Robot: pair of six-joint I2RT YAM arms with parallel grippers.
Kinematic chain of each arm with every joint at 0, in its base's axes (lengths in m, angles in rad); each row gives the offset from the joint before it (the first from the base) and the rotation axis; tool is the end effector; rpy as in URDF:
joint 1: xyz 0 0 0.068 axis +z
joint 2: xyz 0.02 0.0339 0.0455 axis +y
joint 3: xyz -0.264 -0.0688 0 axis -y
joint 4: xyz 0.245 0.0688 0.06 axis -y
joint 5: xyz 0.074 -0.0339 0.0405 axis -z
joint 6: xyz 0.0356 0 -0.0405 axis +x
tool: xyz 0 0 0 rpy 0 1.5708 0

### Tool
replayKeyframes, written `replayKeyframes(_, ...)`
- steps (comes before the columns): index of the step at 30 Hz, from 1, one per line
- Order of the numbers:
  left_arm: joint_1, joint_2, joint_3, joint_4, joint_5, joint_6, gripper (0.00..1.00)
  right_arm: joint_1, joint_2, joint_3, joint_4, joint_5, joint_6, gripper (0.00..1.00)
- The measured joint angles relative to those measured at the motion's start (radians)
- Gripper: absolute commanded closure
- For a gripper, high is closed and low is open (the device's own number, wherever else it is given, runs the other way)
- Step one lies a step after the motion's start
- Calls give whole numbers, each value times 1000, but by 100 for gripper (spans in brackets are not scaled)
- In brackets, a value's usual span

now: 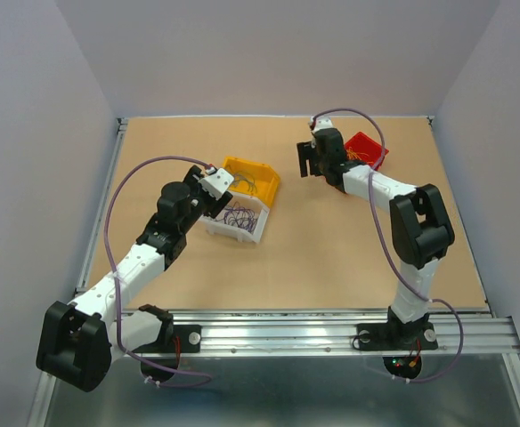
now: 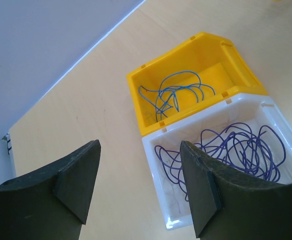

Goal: Untangle the cables

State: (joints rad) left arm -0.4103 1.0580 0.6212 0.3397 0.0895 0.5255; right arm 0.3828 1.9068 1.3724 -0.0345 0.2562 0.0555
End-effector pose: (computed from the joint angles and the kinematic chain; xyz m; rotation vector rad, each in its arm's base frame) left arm 0.2250 -0.1014 0.2837 0.8119 1.4565 0.0125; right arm 0.4113 0.1559 0.2312 -0.1973 2.1098 -0.0141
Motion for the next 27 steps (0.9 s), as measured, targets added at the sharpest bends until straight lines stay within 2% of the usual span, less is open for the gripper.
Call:
replayKeyframes(3, 0, 0, 0, 0, 0, 0, 24, 31, 26, 0, -5, -32, -9, 25)
replayKeyframes(8, 0, 0, 0, 0, 0, 0, 24, 16, 27, 0, -2, -38, 123, 23)
replayKeyframes(13, 0, 0, 0, 0, 0, -1, 24, 18, 26, -16, 1, 72, 325, 23)
replayKeyframes(16, 0, 0, 0, -1, 0, -2, 24, 18, 27, -26, -3, 127, 427, 28)
replayKeyframes(27, 0, 0, 0, -1, 0, -3, 24, 18, 129, -25, 5, 170, 606, 34)
